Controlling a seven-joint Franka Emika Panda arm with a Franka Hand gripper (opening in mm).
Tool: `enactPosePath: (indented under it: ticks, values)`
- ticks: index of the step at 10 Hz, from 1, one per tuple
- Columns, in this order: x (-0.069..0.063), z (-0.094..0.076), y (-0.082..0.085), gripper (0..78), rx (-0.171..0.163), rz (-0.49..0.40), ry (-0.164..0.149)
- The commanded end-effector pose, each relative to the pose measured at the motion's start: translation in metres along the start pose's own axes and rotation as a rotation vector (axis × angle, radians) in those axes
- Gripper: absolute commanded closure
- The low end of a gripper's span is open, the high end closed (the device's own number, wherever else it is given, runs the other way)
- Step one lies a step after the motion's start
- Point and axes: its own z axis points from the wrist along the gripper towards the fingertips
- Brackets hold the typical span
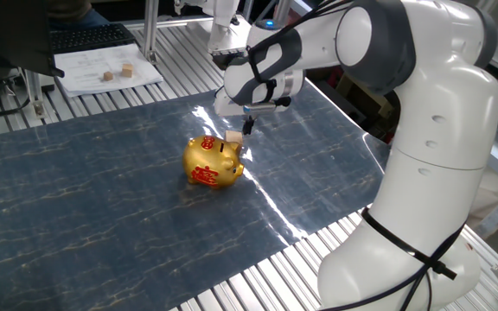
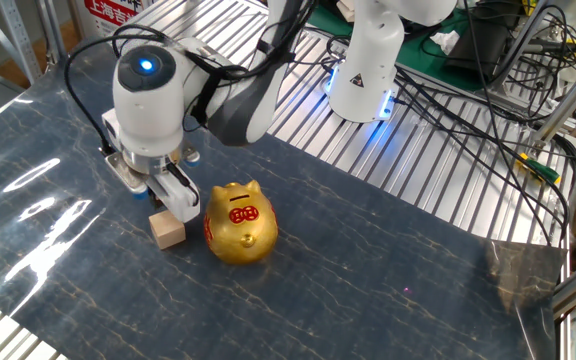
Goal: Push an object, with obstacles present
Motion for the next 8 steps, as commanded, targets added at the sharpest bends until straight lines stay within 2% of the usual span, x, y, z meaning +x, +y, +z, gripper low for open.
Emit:
enactPosePath:
  ticks: [1,4,8]
  values:
    - [-0.001,0.006,0.003,77.6,0.039,-0.023,-0.010]
    - [-0.001,0.017,0.007,77.6,0.074,-0.034,-0.025]
    - [0.001,0.020,0.006,77.6,0.103,-0.045,-0.016]
